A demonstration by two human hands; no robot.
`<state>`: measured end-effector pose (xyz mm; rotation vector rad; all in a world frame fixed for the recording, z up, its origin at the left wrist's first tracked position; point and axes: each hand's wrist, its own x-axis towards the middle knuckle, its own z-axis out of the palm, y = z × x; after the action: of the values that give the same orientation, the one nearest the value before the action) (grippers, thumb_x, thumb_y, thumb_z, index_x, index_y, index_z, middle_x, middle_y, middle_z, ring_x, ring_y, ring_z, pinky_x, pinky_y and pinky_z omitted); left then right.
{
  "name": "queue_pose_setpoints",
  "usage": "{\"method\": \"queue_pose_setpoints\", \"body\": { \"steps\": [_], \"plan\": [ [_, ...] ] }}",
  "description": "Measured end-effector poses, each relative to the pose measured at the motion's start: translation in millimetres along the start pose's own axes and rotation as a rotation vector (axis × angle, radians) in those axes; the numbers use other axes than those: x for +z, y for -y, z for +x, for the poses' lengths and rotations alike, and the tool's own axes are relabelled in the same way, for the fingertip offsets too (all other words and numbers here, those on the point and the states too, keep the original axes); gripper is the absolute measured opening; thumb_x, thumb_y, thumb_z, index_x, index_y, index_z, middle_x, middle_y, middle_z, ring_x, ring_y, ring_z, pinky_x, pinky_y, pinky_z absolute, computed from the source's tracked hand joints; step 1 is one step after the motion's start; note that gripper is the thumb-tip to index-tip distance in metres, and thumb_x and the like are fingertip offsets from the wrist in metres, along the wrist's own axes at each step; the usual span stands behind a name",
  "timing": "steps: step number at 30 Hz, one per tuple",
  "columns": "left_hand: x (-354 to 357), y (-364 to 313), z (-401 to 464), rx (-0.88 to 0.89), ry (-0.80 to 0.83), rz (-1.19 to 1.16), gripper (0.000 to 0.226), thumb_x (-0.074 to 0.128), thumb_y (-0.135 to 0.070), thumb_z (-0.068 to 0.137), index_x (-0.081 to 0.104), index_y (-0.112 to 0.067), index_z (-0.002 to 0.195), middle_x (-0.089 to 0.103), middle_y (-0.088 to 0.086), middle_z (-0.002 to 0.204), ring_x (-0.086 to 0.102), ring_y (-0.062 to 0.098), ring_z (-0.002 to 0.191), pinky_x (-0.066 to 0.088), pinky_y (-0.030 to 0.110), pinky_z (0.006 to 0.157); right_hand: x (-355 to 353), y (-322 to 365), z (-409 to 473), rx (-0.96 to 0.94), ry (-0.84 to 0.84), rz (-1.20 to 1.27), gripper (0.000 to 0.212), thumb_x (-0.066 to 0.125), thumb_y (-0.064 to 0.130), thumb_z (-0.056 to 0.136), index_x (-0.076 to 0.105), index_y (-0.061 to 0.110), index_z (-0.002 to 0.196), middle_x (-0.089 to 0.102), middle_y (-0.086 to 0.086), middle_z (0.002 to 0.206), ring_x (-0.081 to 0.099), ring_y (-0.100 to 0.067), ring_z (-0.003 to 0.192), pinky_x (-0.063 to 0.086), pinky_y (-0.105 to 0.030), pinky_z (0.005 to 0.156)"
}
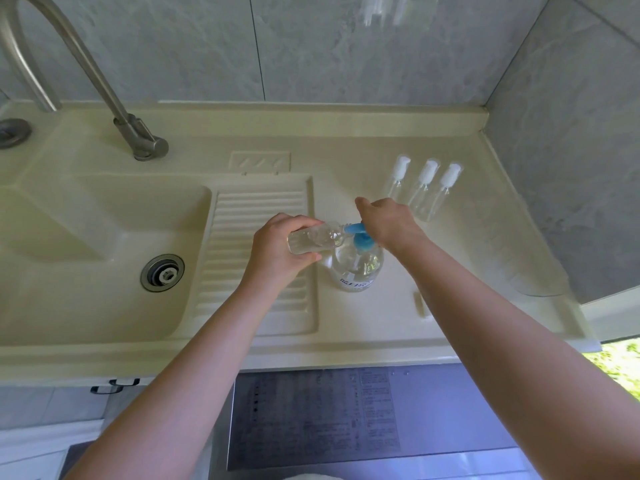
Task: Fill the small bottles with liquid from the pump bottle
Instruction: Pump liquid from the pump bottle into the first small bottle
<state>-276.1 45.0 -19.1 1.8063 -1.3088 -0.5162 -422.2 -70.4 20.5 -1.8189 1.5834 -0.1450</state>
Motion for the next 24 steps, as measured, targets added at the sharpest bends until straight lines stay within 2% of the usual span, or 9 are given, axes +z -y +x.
{"method": "queue_pose_setpoints", "body": {
  "steps": [3, 5, 7, 11, 14, 16, 18, 21, 24],
  "plan": [
    [1.4, 1.5, -0.1, -0.009, 0.002, 0.004, 0.052, 0.087, -0.006, 0.06, 0.073, -0.028, 0.104, 0.059, -0.013, 0.095, 0.051, -0.018, 0.088, 0.032, -0.001, 0.081, 6.9, -6.1, 4.4, -0.065, -0.08, -0.04, 0.016, 0.045, 0.009, 0.096, 0.037, 0.004, 0.083, 0.038, -0.008, 0.072, 0.04, -0.027, 0.065, 0.036, -0.032, 0.063],
    [1.9, 3.4, -1.5, -0.016, 0.006, 0.0, 0.052, 0.087, -0.006, 0.06, 0.072, -0.028, 0.104, 0.059, -0.014, 0.096, 0.052, -0.018, 0.089, 0.033, -0.001, 0.082, 12.0, -4.8, 5.5, -0.028, -0.101, 0.019, 0.02, 0.051, -0.001, 0.089, 0.032, 0.006, 0.091, 0.028, -0.006, 0.068, 0.028, -0.018, 0.054, 0.029, -0.028, 0.051],
    [2.6, 4.1, -2.6, -0.021, 0.014, -0.002, 0.051, 0.087, -0.006, 0.06, 0.072, -0.027, 0.105, 0.059, -0.014, 0.096, 0.052, -0.017, 0.089, 0.033, -0.001, 0.083, 10.8, -4.5, 7.4, 0.023, -0.055, -0.032, 0.024, 0.052, -0.002, 0.087, 0.03, 0.007, 0.094, 0.025, -0.006, 0.068, 0.027, -0.017, 0.054, 0.023, -0.027, 0.047],
    [2.8, 2.5, -2.9, -0.032, 0.019, 0.008, 0.051, 0.087, -0.006, 0.061, 0.072, -0.028, 0.105, 0.059, -0.014, 0.096, 0.052, -0.016, 0.089, 0.032, -0.002, 0.081, 6.8, -5.0, 5.8, -0.03, -0.045, -0.011, 0.008, 0.042, 0.015, 0.098, 0.037, 0.009, 0.098, 0.035, -0.006, 0.071, 0.043, -0.028, 0.067, 0.032, -0.029, 0.056],
    [1.0, 2.4, -2.8, -0.029, 0.018, 0.005, 0.05, 0.087, -0.006, 0.062, 0.072, -0.027, 0.105, 0.059, -0.013, 0.097, 0.051, -0.017, 0.088, 0.031, -0.003, 0.08, -0.1, -2.3, 5.5, -0.007, -0.002, 0.002, 0.043, 0.032, 0.038, 0.1, 0.048, 0.007, 0.075, 0.048, -0.008, 0.073, 0.044, -0.021, 0.064, 0.031, -0.031, 0.055],
    [0.4, 1.0, -2.7, -0.024, 0.021, 0.002, 0.05, 0.086, -0.005, 0.062, 0.072, -0.026, 0.105, 0.06, -0.011, 0.098, 0.051, -0.018, 0.088, 0.031, -0.003, 0.08, 0.1, -2.2, 2.3, -0.035, -0.005, -0.071, 0.038, 0.036, 0.033, 0.1, 0.044, 0.006, 0.074, 0.046, -0.008, 0.072, 0.045, -0.026, 0.066, 0.032, -0.031, 0.055],
    [-0.4, -0.6, -2.8, -0.025, 0.022, 0.004, 0.049, 0.086, -0.006, 0.062, 0.072, -0.025, 0.105, 0.06, -0.01, 0.097, 0.051, -0.018, 0.087, 0.031, -0.003, 0.079, 4.0, -3.1, 3.4, -0.033, -0.061, -0.017, 0.022, 0.044, 0.015, 0.097, 0.036, 0.003, 0.08, 0.039, -0.007, 0.072, 0.043, -0.03, 0.07, 0.033, -0.029, 0.06],
    [-2.0, -2.2, -1.7, -0.028, 0.022, 0.014, 0.049, 0.087, -0.007, 0.061, 0.072, -0.027, 0.103, 0.059, -0.011, 0.094, 0.05, -0.019, 0.085, 0.031, -0.002, 0.078, 6.6, -1.8, 4.4, -0.001, -0.067, -0.025, 0.036, 0.047, -0.002, 0.09, 0.021, 0.01, 0.069, 0.029, -0.005, 0.069, 0.038, -0.028, 0.063, 0.026, -0.029, 0.053],
    [-2.4, -3.0, 0.4, -0.038, 0.031, 0.021, 0.048, 0.086, -0.006, 0.062, 0.072, -0.028, 0.103, 0.059, -0.009, 0.096, 0.051, -0.014, 0.085, 0.032, -0.002, 0.078, 4.2, -2.9, 8.8, -0.04, -0.077, -0.016, 0.015, 0.045, 0.0, 0.092, 0.035, 0.005, 0.082, 0.044, -0.01, 0.076, 0.042, -0.028, 0.06, 0.033, -0.03, 0.057]
  ]
}}
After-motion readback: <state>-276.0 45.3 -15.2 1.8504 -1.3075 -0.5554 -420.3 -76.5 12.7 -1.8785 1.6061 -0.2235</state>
